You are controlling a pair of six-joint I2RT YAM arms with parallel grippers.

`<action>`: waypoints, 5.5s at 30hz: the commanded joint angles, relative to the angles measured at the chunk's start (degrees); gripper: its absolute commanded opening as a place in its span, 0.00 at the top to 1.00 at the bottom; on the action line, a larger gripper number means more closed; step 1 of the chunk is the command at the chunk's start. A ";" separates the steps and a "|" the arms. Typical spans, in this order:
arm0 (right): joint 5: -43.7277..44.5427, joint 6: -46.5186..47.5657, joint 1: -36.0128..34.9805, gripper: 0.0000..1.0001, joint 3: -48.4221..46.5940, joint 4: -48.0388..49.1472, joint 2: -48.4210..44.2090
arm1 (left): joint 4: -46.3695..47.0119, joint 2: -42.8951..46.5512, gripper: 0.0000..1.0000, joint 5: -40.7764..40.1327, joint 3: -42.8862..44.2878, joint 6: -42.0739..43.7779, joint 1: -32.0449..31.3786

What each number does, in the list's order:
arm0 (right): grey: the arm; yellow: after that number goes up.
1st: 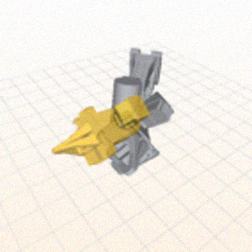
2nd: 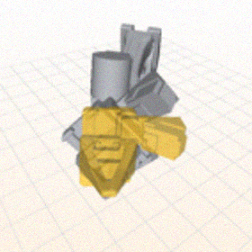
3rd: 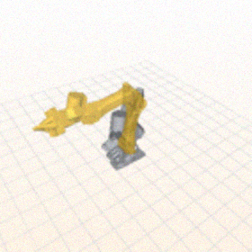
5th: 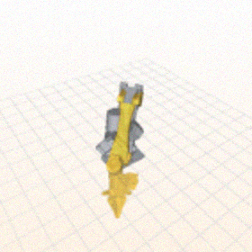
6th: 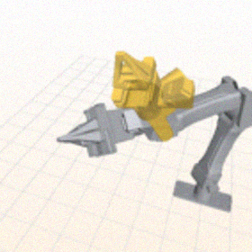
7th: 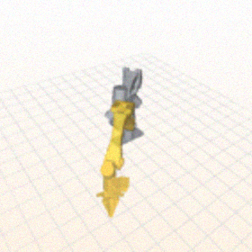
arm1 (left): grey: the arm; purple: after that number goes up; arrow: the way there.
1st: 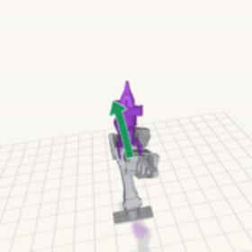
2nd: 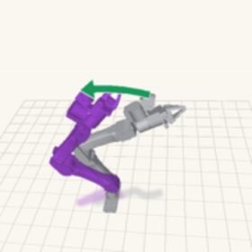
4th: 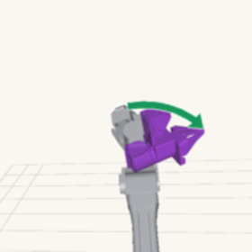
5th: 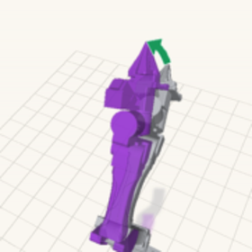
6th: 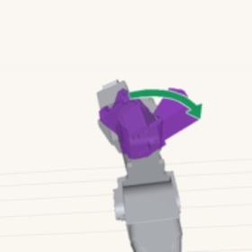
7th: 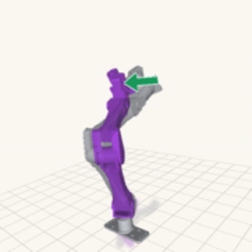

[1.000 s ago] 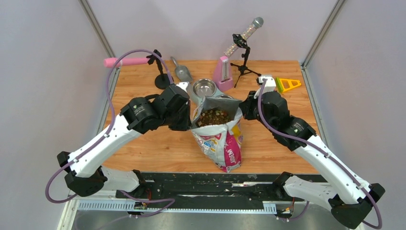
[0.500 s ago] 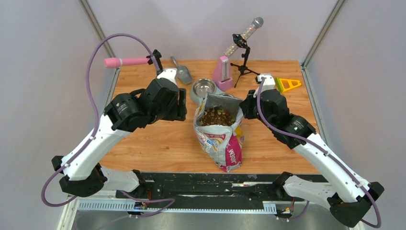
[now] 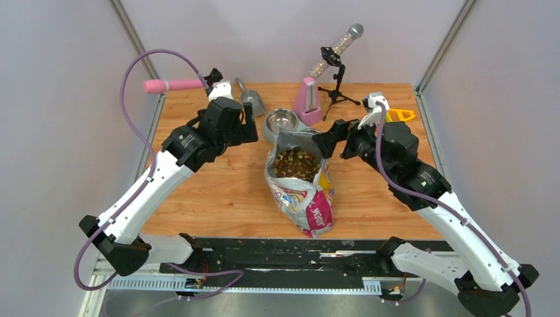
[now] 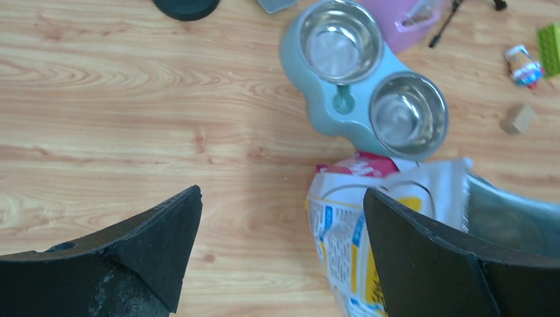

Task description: Serve the pet food

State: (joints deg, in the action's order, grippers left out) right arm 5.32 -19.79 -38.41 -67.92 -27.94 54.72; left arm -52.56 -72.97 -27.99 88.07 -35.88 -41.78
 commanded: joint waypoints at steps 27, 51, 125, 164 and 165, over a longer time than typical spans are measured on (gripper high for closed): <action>30.05 -2.37 0.51 0.00 11.61 5.72 -13.68 | 38.55 -46.43 0.04 -13.06 2.50 -31.47 19.53; 27.45 0.72 2.22 0.00 16.26 10.78 -15.26 | 55.55 -57.96 0.18 -6.72 5.75 -30.35 21.64; -31.93 -15.79 8.22 0.00 -10.32 -0.24 -2.56 | 22.62 8.75 1.00 87.70 -1.79 64.39 18.58; -40.56 -22.50 8.20 0.53 -8.19 6.22 2.30 | 17.18 4.37 1.00 85.84 1.14 68.32 18.58; -40.37 -22.49 8.24 0.53 -8.19 6.29 2.25 | 16.73 4.38 1.00 85.69 1.27 68.49 18.53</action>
State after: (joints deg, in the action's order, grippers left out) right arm -36.18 -41.91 -30.44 -75.99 -24.40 57.41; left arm -34.20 -68.64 57.25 86.37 29.93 -23.22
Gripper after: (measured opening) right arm 0.477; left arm 0.017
